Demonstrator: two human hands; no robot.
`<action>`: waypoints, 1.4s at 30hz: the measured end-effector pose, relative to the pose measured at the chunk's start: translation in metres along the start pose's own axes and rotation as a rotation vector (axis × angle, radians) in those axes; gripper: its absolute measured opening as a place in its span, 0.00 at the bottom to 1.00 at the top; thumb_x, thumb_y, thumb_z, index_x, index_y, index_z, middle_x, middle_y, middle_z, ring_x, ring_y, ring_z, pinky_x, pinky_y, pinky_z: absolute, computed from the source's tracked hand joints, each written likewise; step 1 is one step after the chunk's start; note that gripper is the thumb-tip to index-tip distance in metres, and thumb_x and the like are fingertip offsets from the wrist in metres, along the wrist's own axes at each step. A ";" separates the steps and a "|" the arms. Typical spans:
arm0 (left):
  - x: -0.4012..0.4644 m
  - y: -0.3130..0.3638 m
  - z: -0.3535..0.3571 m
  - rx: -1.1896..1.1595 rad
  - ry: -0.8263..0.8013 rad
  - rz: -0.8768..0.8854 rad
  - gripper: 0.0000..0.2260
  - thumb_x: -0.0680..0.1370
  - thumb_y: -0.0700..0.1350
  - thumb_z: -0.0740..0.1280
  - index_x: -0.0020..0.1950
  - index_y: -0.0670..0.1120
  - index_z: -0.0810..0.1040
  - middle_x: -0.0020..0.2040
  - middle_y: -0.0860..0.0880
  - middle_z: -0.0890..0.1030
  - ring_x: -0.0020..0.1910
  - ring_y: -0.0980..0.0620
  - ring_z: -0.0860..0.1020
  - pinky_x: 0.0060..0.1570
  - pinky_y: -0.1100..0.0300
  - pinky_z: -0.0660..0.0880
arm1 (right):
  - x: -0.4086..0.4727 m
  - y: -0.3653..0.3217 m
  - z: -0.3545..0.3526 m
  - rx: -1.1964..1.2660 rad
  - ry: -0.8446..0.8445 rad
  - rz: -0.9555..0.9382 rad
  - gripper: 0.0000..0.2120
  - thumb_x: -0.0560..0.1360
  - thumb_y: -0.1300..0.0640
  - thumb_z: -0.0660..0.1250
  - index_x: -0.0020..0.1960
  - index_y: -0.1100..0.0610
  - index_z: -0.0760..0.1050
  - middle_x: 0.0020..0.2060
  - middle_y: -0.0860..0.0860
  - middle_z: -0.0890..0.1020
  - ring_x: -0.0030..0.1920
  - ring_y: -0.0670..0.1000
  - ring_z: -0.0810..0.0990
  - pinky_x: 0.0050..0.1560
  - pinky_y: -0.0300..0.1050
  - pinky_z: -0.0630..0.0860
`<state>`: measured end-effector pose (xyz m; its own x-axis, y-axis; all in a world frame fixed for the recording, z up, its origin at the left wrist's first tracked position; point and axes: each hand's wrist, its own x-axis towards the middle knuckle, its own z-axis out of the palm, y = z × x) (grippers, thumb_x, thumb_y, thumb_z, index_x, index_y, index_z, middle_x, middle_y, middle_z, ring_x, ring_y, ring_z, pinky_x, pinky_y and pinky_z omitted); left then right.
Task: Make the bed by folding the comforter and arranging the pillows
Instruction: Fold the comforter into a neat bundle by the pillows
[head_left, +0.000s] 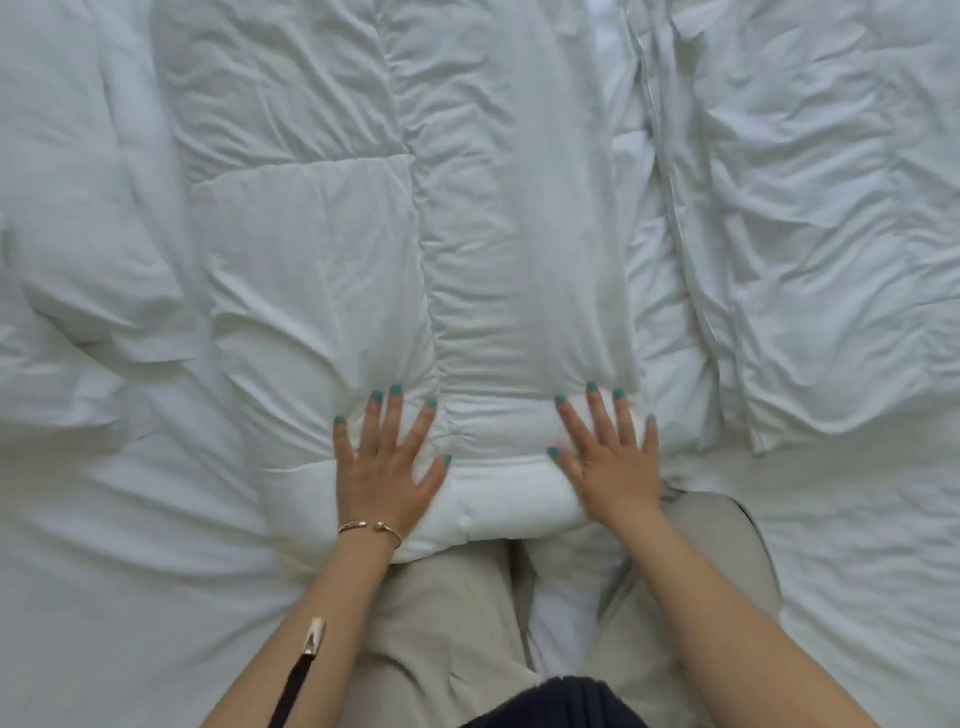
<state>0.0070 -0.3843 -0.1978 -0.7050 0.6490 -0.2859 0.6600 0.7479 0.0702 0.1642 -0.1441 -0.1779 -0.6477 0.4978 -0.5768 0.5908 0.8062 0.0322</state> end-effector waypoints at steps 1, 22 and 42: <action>-0.008 -0.002 -0.001 -0.003 -0.050 -0.045 0.30 0.77 0.65 0.53 0.77 0.56 0.60 0.78 0.45 0.58 0.77 0.44 0.56 0.73 0.36 0.47 | -0.002 0.015 0.004 -0.006 -0.054 0.073 0.32 0.78 0.34 0.49 0.74 0.35 0.34 0.79 0.44 0.44 0.79 0.53 0.44 0.73 0.66 0.45; 0.234 0.435 -0.094 -0.919 -0.089 -0.554 0.41 0.70 0.69 0.66 0.73 0.70 0.42 0.78 0.50 0.38 0.76 0.40 0.49 0.72 0.45 0.56 | 0.158 0.365 -0.142 -0.099 0.066 -0.237 0.26 0.79 0.36 0.41 0.76 0.34 0.38 0.79 0.42 0.42 0.78 0.51 0.37 0.72 0.68 0.40; 0.286 0.488 -0.088 -0.241 0.202 -0.205 0.37 0.74 0.38 0.57 0.77 0.64 0.47 0.79 0.45 0.54 0.76 0.35 0.52 0.63 0.24 0.52 | 0.281 0.515 -0.199 1.236 -0.126 0.042 0.55 0.56 0.31 0.77 0.71 0.25 0.45 0.73 0.41 0.64 0.66 0.50 0.72 0.57 0.45 0.74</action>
<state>0.1048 0.1787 -0.1608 -0.8690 0.4790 -0.1242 0.4372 0.8608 0.2605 0.1906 0.4748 -0.1610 -0.6071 0.4263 -0.6706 0.7110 -0.0855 -0.6980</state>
